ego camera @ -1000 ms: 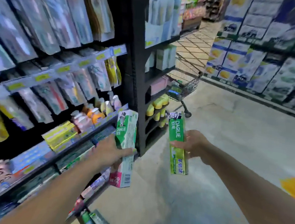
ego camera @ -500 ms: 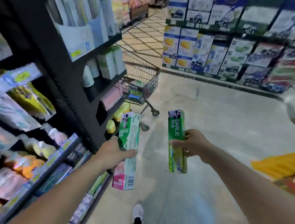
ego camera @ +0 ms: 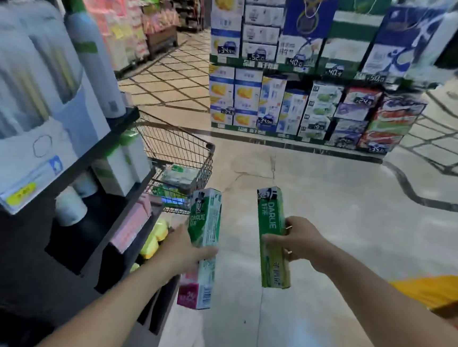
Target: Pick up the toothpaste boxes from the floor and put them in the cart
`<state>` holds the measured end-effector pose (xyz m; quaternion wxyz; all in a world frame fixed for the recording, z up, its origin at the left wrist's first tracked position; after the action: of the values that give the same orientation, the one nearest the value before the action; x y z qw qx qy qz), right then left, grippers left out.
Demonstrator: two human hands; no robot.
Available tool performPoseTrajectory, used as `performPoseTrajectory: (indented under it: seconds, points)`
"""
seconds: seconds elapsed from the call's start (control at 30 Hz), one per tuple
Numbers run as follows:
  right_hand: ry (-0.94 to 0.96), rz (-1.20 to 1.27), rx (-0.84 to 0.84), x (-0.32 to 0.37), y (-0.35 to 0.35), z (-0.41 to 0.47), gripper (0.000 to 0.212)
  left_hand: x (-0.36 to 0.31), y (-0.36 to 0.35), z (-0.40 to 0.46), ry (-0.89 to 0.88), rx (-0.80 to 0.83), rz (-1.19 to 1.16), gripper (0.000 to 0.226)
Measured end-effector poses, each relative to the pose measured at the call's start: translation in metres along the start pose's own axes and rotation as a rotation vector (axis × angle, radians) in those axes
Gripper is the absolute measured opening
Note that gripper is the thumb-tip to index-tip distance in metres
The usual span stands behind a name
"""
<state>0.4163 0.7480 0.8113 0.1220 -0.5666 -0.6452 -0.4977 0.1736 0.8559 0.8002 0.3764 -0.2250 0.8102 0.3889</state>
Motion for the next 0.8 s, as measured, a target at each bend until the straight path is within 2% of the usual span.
performPoseTrajectory:
  seconds: [0.07, 0.23, 0.53, 0.8]
  points:
    - [-0.009, 0.026, -0.02, 0.003, 0.017, 0.029, 0.038, -0.014, -0.002, 0.038, 0.014, 0.007, 0.021, 0.045]
    - [-0.028, 0.044, -0.016, 0.001, 0.063, 0.117, 0.036, -0.053, -0.018, 0.131, 0.069, 0.012, 0.034, 0.073]
    - [-0.027, -0.023, 0.091, 0.036, 0.152, 0.287, 0.044, -0.134, -0.043, 0.267, 0.172, -0.008, -0.08, 0.05]
    - [0.001, -0.083, 0.209, 0.094, 0.146, 0.406, 0.044, -0.152, -0.012, 0.361, 0.266, -0.059, -0.125, 0.051]
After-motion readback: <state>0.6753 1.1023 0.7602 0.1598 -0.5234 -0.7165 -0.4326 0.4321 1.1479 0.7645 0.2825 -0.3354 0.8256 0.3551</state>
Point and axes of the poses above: each hand's wrist, its own z-axis towards the middle knuckle, its own y-axis out of the back of the hand, x = y × z, the point moved 6 cm from there along z, towards the middle knuckle, and after that the axes turned 8 degrees about -z, right-handed, at the moved point
